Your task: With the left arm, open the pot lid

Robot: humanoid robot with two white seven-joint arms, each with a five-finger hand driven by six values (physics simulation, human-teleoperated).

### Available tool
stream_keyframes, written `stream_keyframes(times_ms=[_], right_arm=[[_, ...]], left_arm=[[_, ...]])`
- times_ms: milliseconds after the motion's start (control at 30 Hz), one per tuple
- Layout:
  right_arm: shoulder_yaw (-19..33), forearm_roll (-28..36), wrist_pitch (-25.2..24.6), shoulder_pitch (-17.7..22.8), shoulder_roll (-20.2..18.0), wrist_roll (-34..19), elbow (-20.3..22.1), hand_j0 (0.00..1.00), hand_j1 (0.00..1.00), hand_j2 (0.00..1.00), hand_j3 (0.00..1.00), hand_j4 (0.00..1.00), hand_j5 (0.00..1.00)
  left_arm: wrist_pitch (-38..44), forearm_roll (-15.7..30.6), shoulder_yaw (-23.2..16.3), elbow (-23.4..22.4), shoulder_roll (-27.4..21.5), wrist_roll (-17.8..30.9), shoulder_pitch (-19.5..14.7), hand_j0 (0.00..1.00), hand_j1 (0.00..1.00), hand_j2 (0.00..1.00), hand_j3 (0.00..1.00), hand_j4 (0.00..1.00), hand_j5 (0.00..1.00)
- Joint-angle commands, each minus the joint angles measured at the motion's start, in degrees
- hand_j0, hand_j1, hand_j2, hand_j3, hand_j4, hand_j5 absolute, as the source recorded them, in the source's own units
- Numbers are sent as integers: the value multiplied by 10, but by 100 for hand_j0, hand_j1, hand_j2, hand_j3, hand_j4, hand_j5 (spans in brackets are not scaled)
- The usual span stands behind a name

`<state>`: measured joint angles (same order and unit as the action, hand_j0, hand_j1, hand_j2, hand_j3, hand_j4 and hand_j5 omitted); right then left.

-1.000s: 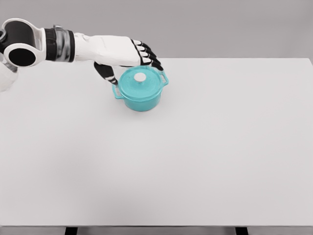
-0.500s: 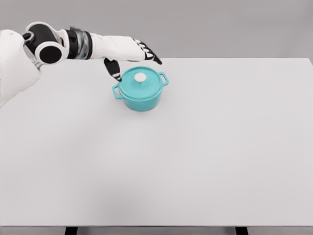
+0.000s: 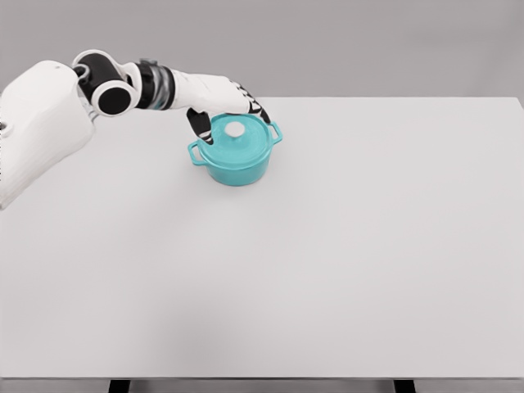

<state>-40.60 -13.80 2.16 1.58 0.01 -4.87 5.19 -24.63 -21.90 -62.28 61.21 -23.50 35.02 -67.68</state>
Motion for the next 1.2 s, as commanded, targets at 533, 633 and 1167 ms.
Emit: stream_keyframes(times_ms=[533, 633, 1167], right_arm=[[0, 0, 0, 0, 0, -1, 0, 100, 100, 100, 100, 100, 100], [0, 0, 0, 0, 0, -1, 0, 100, 100, 100, 100, 100, 100], [0, 0, 0, 0, 0, -1, 0, 100, 100, 100, 100, 100, 100]], left_arm=[[0, -10, -9, -27, 16, 0, 5, 77, 77, 77, 77, 77, 77], [0, -12, -10, -29, 17, 0, 8, 77, 77, 77, 77, 77, 77], [2, -17, -6, -58, 36, 0, 8, 77, 77, 77, 77, 77, 77]])
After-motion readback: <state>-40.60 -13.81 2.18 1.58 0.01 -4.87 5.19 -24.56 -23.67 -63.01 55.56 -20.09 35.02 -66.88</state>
